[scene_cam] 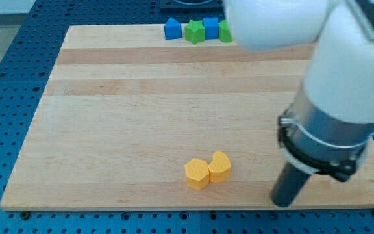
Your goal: Push the yellow heart slightly up and right
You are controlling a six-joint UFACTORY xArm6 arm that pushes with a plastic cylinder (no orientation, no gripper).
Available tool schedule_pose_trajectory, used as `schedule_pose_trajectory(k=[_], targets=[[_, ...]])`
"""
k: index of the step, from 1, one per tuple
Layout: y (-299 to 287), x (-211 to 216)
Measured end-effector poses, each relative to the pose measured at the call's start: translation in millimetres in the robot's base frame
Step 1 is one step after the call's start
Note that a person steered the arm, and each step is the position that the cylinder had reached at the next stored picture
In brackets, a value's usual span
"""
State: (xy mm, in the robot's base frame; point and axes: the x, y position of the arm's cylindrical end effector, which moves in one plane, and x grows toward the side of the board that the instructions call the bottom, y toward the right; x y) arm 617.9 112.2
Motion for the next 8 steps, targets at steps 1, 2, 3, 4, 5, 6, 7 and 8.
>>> schedule_pose_trajectory(k=[1,2,3,4,5,6,7,8], targets=[[-85.4,-3.9],[-125.6,-38.5],[-133.2,-85.2],[-133.2,-83.2],[-136.6,-54.9],[-148.4,-30.7],[-106.3,-25.3],[-54.7,-34.4]])
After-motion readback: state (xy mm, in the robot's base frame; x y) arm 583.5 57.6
